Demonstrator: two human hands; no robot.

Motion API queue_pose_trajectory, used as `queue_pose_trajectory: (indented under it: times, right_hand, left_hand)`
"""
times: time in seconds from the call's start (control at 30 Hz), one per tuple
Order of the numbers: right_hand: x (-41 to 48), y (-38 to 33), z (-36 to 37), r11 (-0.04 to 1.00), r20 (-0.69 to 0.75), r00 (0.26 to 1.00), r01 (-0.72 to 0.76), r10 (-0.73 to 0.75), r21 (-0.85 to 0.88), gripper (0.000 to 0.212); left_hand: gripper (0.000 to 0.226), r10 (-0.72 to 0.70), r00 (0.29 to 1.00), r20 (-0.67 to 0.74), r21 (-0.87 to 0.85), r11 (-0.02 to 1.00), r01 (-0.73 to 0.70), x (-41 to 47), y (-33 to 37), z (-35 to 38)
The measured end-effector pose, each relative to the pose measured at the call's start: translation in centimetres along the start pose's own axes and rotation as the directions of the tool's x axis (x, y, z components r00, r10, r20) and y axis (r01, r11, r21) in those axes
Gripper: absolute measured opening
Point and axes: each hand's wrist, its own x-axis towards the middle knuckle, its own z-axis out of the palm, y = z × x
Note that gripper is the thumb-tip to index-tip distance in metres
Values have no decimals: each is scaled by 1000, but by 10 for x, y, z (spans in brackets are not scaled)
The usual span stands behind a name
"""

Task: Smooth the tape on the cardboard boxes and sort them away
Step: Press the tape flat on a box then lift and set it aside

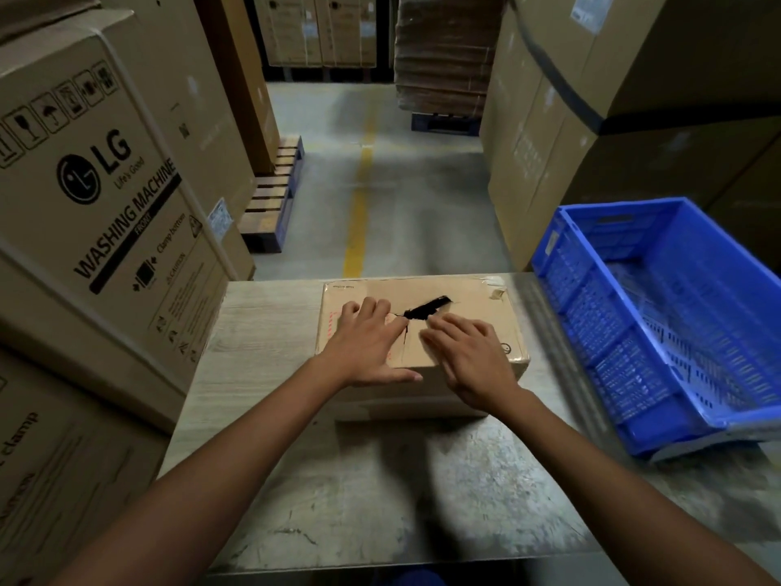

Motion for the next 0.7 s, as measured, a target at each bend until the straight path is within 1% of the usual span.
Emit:
queue_pose_trajectory:
  times: [0.13, 0.2, 0.3, 0.37, 0.43, 0.5, 0.57, 0.63, 0.7]
  right_hand:
    - [20, -9, -13, 993, 177, 984, -10, 31, -118, 52]
    - [34, -15, -11, 990, 237, 970, -29, 62, -138, 60]
    - [47, -17, -8, 993, 283, 957, -36, 66, -109, 72]
    - [48, -15, -6, 996, 275, 959, -46, 67, -82, 72]
    - [47, -15, -5, 996, 205, 976, -62, 72, -57, 64]
    - [41, -17, -1, 996, 62, 995, -78, 80, -32, 49]
    - [28, -18, 4, 995, -89, 992, -93, 95, 20, 35]
    - [10, -19, 13, 996, -190, 977, -88, 93, 35, 35]
    - [-5, -22, 22, 997, -219, 973, -80, 77, -7, 43]
  left_hand:
    - [96, 15, 1000, 6, -38, 999, -15, 7, 1, 1]
    - [93, 15, 1000, 2, -69, 998, -15, 8, 2, 0]
    - [86, 5, 999, -44, -134, 991, -11, 5, 4, 0]
    - [86, -7, 995, -95, -159, 987, -8, 1, 5, 0]
    - [92, -53, 994, -96, -138, 990, 40, -6, 10, 3]
    - [101, -142, 988, -65, -80, 987, 137, -15, 17, 8]
    - [107, -226, 973, -47, -51, 973, 224, -22, 22, 14]
    - [114, -245, 969, -24, -90, 966, 242, -26, 24, 13]
    - [113, -263, 964, -20, -199, 946, 254, -26, 23, 10]
